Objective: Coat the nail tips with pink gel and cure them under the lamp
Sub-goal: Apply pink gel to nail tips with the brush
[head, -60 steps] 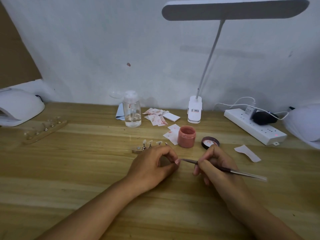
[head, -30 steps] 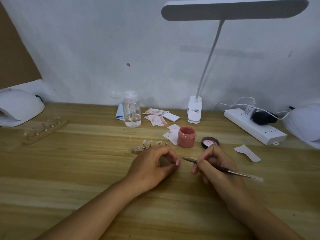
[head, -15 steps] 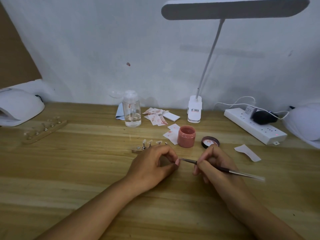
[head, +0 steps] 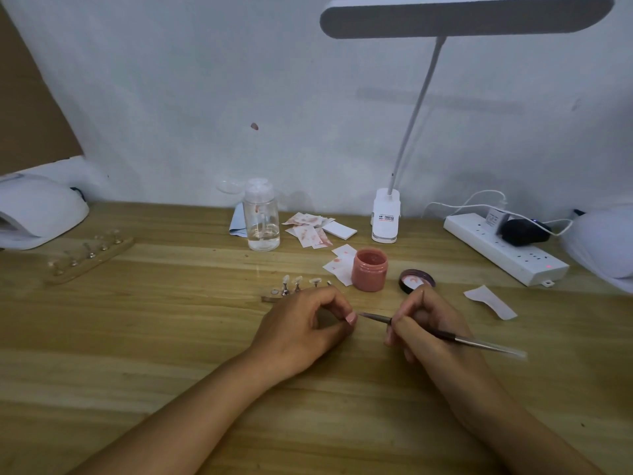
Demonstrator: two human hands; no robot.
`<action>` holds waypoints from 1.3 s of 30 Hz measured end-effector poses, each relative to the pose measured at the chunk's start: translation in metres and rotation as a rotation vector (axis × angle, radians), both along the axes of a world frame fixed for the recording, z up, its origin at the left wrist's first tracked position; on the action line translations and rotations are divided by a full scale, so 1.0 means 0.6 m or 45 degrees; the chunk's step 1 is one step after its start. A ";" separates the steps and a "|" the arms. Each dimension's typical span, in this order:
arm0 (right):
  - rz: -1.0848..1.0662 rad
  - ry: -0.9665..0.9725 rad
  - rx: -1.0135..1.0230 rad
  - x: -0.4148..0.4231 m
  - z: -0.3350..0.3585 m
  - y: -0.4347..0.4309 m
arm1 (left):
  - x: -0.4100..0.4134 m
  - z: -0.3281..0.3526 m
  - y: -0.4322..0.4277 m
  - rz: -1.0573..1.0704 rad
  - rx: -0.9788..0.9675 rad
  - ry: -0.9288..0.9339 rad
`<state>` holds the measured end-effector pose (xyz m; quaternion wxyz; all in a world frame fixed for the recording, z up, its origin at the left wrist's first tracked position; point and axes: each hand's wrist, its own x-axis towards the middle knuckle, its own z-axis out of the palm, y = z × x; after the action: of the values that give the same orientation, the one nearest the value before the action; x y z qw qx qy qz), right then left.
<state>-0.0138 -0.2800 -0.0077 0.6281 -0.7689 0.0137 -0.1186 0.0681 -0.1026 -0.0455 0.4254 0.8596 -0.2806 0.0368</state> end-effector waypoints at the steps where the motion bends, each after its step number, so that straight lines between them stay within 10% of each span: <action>1: 0.002 -0.002 -0.003 -0.001 0.000 0.000 | 0.000 0.000 0.000 0.001 -0.004 0.003; 39: 0.066 -0.050 0.025 -0.003 -0.001 0.003 | -0.001 0.004 -0.001 0.009 -0.004 0.023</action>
<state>-0.0154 -0.2784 -0.0082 0.6384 -0.7605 -0.0173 -0.1172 0.0673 -0.1032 -0.0433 0.4292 0.8602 -0.2737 0.0310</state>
